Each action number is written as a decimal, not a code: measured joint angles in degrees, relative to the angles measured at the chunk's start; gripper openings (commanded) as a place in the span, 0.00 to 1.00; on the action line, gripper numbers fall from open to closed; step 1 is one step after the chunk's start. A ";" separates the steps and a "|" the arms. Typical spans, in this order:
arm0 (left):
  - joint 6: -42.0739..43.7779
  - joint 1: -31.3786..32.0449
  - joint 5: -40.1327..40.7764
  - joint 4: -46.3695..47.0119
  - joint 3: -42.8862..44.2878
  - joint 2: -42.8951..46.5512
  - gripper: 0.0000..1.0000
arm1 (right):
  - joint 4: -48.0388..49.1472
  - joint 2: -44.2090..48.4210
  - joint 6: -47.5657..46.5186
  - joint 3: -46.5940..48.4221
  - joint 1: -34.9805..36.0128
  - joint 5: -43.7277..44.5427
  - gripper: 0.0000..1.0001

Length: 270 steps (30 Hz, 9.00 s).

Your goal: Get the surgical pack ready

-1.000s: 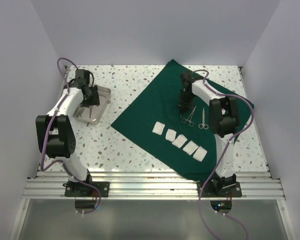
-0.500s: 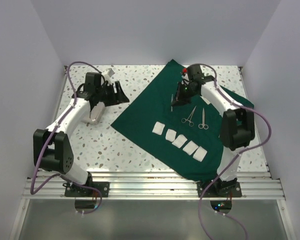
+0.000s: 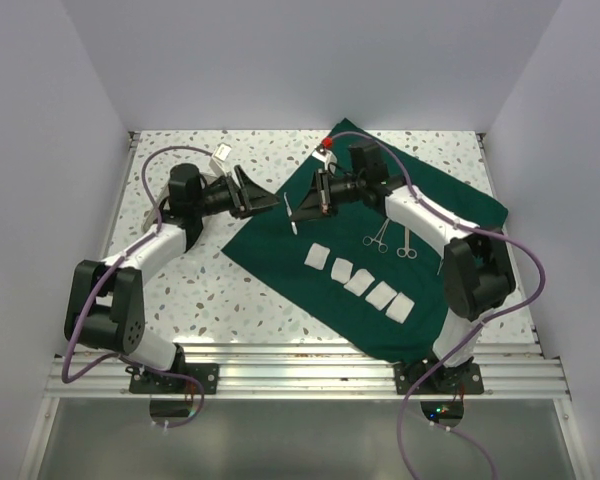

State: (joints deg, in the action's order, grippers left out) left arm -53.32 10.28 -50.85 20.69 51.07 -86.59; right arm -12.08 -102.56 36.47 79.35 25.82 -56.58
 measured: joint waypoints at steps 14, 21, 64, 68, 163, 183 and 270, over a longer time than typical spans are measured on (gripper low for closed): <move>-10.36 0.42 -2.89 14.51 -2.14 0.07 0.34 | 7.56 -0.42 5.70 0.17 4.11 -3.63 0.00; -12.61 0.22 -3.06 17.25 -2.12 -2.12 0.00 | 7.06 -3.30 6.25 3.08 4.11 -3.10 0.27; 48.46 -9.07 59.87 -65.31 43.76 -33.90 0.21 | -47.98 -23.02 -10.58 25.03 -14.80 60.65 0.36; 48.41 -9.07 59.84 -65.33 43.76 -34.07 0.34 | -47.91 -23.52 -9.40 25.03 -14.80 61.31 0.35; 42.12 8.96 52.41 -60.98 34.67 -13.90 0.00 | -43.36 -2.34 -6.38 24.22 -6.82 45.64 0.62; 50.60 -0.79 81.96 -64.65 31.39 -26.58 0.00 | -44.52 -4.98 -9.99 18.58 -11.98 46.58 0.63; 23.41 9.53 15.04 -37.20 23.67 -11.80 0.67 | -43.17 -10.54 -8.96 21.81 -11.65 47.10 0.00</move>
State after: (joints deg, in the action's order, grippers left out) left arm -29.91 19.81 -35.81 -16.51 74.74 -98.39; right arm -55.24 -113.10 27.51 101.16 14.17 -9.47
